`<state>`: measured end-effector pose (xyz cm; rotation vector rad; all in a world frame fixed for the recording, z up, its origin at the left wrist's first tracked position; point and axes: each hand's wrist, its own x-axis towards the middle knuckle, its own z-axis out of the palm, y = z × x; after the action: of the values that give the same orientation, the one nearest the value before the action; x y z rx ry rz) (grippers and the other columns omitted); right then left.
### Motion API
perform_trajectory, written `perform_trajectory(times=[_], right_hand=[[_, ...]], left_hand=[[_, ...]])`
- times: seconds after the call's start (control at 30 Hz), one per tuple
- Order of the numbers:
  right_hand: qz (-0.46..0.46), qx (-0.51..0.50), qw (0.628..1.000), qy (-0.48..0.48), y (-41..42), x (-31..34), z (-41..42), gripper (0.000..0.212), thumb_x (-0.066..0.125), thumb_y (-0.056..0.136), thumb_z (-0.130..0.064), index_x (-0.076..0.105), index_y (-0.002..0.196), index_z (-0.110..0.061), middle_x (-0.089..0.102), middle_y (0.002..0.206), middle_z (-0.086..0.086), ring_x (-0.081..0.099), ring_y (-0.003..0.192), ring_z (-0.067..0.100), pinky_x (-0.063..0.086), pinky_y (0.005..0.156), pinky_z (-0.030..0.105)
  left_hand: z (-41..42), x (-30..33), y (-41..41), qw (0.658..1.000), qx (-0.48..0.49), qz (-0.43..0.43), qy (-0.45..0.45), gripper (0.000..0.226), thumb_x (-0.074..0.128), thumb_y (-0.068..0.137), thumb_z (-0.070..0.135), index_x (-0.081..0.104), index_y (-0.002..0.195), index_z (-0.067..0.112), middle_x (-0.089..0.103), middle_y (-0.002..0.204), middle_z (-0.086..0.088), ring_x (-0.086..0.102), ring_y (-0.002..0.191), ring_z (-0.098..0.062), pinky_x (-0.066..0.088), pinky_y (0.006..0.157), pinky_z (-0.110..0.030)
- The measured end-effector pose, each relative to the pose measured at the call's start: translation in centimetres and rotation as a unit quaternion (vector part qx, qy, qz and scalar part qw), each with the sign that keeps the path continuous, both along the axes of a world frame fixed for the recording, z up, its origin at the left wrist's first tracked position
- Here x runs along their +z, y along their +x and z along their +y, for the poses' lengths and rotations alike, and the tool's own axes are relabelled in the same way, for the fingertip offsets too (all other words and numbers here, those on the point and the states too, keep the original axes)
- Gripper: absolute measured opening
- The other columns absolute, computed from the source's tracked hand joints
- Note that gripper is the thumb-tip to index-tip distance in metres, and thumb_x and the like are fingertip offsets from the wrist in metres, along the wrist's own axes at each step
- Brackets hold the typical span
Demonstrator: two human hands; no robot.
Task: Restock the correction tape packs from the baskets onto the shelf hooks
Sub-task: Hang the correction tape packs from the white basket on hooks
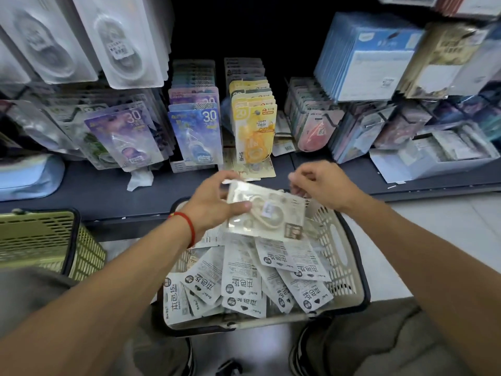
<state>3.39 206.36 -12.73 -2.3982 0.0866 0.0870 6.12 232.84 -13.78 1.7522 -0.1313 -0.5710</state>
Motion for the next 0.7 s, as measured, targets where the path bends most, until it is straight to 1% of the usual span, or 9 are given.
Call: perform_trajectory(times=[0.1, 0.17, 0.23, 0.3, 0.37, 0.43, 0.5, 0.6, 0.7], right_hand=[[0.155, 0.028, 0.972, -0.172, -1.8, -4.3, -1.0, 0.033, 0.061, 0.104, -0.04, 0.071, 0.122, -0.014, 0.075, 0.119, 0.008, 0.069, 0.108, 0.026, 0.055, 0.094, 0.036], [0.279, 0.077, 0.929, -0.23, -3.7, -7.6, -0.4, 0.053, 0.063, 0.102, -0.042, 0.051, 0.147, -0.016, 0.065, 0.136, 0.01, 0.064, 0.121, 0.028, 0.052, 0.105, 0.042], [0.236, 0.081, 0.928, -0.277, -4.8, -9.8, 0.0, 0.053, 0.057, 0.104, -0.028, 0.041, 0.154, -0.021, 0.063, 0.138, 0.01, 0.063, 0.122, 0.03, 0.051, 0.107, 0.047], [0.168, 0.044, 0.937, -0.302, -4.8, -10.5, -0.3, 0.045, 0.048, 0.106, -0.012, 0.051, 0.149, -0.024, 0.069, 0.129, 0.012, 0.068, 0.113, 0.031, 0.055, 0.1, 0.046], [0.143, -0.006, 0.954, -0.264, -3.7, -9.4, -1.0, 0.033, 0.049, 0.106, -0.009, 0.065, 0.134, -0.018, 0.074, 0.114, 0.015, 0.07, 0.102, 0.033, 0.058, 0.09, 0.041], [0.084, -0.069, 0.977, -0.184, -2.5, -6.8, -2.1, 0.013, 0.059, 0.105, -0.018, 0.069, 0.097, -0.014, 0.07, 0.087, 0.01, 0.065, 0.084, 0.032, 0.049, 0.072, 0.036], [0.008, -0.085, 0.99, -0.117, -1.4, -3.4, -3.0, 0.038, 0.068, 0.102, -0.025, 0.049, 0.07, -0.016, 0.051, 0.06, -0.001, 0.05, 0.064, 0.019, 0.036, 0.058, 0.032], [-0.03, -0.017, 0.999, 0.034, -0.9, 1.5, -3.0, 0.023, 0.071, 0.1, -0.024, 0.066, 0.08, -0.013, 0.073, 0.071, 0.0, 0.063, 0.06, 0.004, 0.044, 0.056, 0.013], [-0.002, 0.043, 0.994, 0.098, -1.2, 2.9, -0.9, 0.026, 0.074, 0.098, -0.024, 0.065, 0.075, -0.016, 0.07, 0.064, 0.002, 0.059, 0.052, 0.016, 0.048, 0.057, 0.021]], left_hand=[[3.3, -2.4, -0.2, 0.993, 0.097, 0.059, -0.027, 0.041, 0.08, 0.084, -0.006, 0.055, 0.104, 0.019, 0.072, 0.098, -0.013, 0.075, 0.072, -0.02, 0.06, 0.056, -0.035], [4.6, -3.7, -0.4, 0.979, 0.155, 0.109, -0.074, 0.04, 0.076, 0.086, -0.01, 0.051, 0.096, 0.019, 0.071, 0.101, -0.01, 0.078, 0.07, -0.019, 0.062, 0.053, -0.036], [5.5, -4.5, -0.5, 0.965, 0.194, 0.145, -0.097, 0.043, 0.073, 0.087, -0.013, 0.047, 0.091, 0.02, 0.073, 0.105, -0.012, 0.079, 0.072, -0.024, 0.062, 0.054, -0.039], [6.0, -5.1, -0.6, 0.956, 0.214, 0.167, -0.106, 0.043, 0.07, 0.086, -0.017, 0.049, 0.093, 0.019, 0.072, 0.113, -0.014, 0.077, 0.083, -0.031, 0.063, 0.058, -0.045], [5.9, -5.1, -0.8, 0.954, 0.208, 0.181, -0.12, 0.046, 0.067, 0.085, -0.021, 0.058, 0.111, 0.016, 0.072, 0.118, -0.013, 0.074, 0.097, -0.036, 0.064, 0.067, -0.051], [5.5, -4.8, -0.9, 0.961, 0.178, 0.175, -0.124, 0.057, 0.065, 0.086, -0.021, 0.063, 0.127, 0.018, 0.075, 0.118, -0.011, 0.075, 0.101, -0.036, 0.064, 0.075, -0.051], [4.9, -4.5, -0.7, 0.97, 0.156, 0.15, -0.111, 0.057, 0.063, 0.087, -0.019, 0.067, 0.129, 0.02, 0.078, 0.117, -0.009, 0.076, 0.102, -0.034, 0.064, 0.082, -0.051], [4.1, -3.9, -0.3, 0.973, 0.173, 0.116, -0.095, 0.047, 0.057, 0.088, -0.011, 0.072, 0.117, 0.023, 0.077, 0.115, -0.01, 0.076, 0.1, -0.033, 0.062, 0.085, -0.053], [3.1, -4.0, -0.5, 0.976, 0.156, 0.118, -0.094, 0.034, 0.053, 0.092, -0.002, 0.072, 0.111, 0.019, 0.077, 0.111, -0.017, 0.072, 0.085, -0.03, 0.055, 0.071, -0.044]])
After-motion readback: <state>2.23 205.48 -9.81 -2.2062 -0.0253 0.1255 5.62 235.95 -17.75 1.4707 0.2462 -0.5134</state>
